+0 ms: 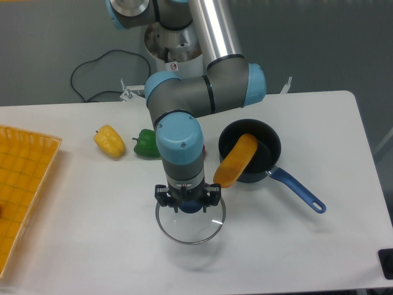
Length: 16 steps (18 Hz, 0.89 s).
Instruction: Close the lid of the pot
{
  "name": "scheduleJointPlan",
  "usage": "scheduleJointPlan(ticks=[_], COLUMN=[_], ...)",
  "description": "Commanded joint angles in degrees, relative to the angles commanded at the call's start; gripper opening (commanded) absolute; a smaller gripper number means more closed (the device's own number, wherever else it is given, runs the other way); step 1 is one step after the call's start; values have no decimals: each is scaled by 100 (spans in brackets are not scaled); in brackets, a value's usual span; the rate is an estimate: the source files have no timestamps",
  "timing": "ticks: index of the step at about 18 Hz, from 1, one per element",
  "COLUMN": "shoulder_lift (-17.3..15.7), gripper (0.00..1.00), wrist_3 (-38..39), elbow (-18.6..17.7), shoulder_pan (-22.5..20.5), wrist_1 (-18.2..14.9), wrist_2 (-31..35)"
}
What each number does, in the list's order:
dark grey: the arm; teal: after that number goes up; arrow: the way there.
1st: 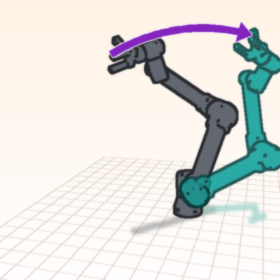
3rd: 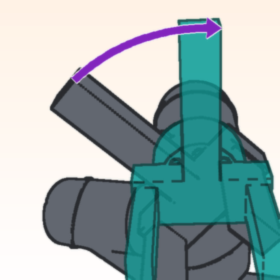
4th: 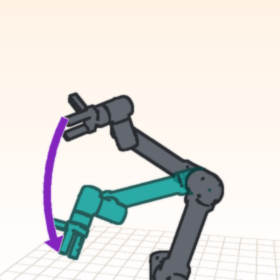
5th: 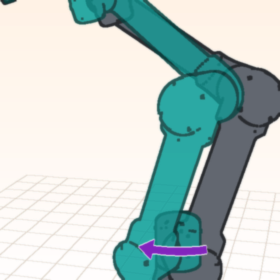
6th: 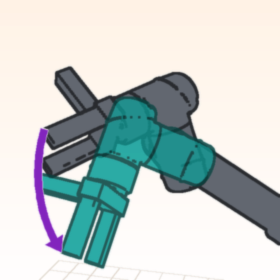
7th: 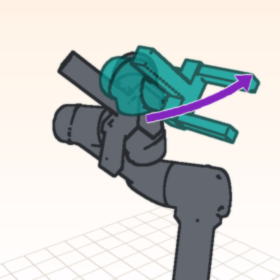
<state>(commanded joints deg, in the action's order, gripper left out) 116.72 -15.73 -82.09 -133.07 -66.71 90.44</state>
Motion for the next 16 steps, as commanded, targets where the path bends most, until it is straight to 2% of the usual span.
scheduleJointPlan(ticks=[16], shoulder_lift=[-79], gripper=[51], wrist_3=[26], elbow=[114], shoulder_pan=[-35], wrist_1=[18], wrist_2=[-9])
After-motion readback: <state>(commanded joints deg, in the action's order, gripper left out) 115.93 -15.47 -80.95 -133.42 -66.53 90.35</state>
